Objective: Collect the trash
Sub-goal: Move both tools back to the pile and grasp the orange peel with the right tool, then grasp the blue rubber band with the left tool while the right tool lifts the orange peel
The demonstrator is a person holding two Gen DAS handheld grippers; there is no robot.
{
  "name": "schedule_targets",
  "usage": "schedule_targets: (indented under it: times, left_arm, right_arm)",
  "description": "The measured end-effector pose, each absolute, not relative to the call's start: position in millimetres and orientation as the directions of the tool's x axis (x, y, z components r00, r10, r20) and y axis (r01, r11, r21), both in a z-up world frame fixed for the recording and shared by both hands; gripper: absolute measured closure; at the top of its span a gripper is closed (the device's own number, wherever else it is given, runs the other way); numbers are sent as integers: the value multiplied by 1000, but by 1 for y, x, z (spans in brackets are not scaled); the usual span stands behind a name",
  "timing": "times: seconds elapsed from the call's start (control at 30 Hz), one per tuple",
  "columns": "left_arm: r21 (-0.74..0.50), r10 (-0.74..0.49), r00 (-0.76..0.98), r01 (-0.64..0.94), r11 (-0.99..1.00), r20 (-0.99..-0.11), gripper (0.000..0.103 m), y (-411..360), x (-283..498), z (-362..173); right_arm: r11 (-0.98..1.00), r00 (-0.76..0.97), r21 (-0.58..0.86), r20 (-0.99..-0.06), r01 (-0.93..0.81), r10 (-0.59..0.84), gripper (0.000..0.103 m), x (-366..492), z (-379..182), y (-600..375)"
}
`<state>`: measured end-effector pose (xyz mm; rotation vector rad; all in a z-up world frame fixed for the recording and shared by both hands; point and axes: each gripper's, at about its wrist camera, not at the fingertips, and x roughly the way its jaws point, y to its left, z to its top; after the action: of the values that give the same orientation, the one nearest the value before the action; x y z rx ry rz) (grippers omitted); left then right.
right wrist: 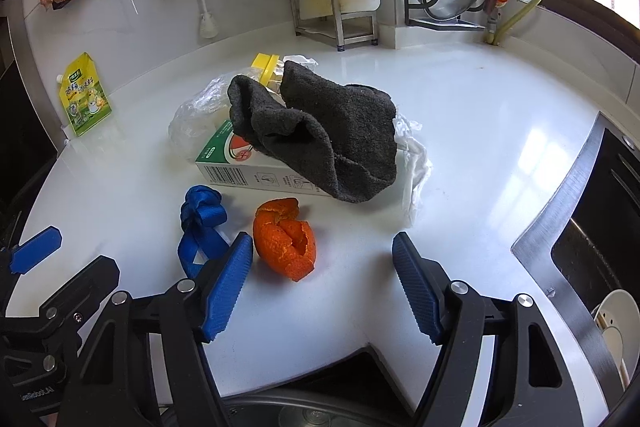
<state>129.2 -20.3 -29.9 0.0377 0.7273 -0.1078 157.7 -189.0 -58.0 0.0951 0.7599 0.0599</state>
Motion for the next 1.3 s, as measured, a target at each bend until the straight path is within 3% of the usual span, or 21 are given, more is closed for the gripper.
schedule_targets:
  times: [0.1, 0.23, 0.67, 1.03, 1.07, 1.13, 1.27, 1.3]
  left_arm:
    - [-5, -86, 740, 110, 994, -667, 6, -20, 131, -30]
    - [-10, -91, 738, 113, 994, -668, 6, -23, 132, -29]
    - [-26, -116, 725, 134, 991, -679, 6, -68, 148, -32]
    - [0, -54, 701, 77, 997, -711, 9, -90, 174, -44]
    - [15, -43, 705, 76, 997, -708, 12, -93, 174, -44]
    - [22, -44, 697, 86, 996, -716, 33, -97, 175, -45]
    - [0, -69, 681, 101, 995, -729, 57, -97, 177, -50]
    - [-6, -79, 681, 109, 994, -728, 70, -97, 176, -49]
  right_arm:
    - [995, 724, 96, -683, -37, 92, 50, 160, -58, -185]
    - [993, 723, 105, -681, -59, 115, 79, 158, -56, -182]
    - [969, 762, 245, -631, 14, 148, 81, 106, -46, -240]
    - [952, 776, 305, -609, 38, 164, 81, 79, -49, -266]
    - [950, 776, 309, -608, 37, 167, 81, 79, -50, -268]
    - [948, 777, 315, -606, 37, 170, 81, 78, -50, -269]
    - [946, 776, 321, -606, 38, 174, 81, 75, -51, -271]
    - [946, 776, 321, -607, 39, 174, 81, 74, -52, -271]
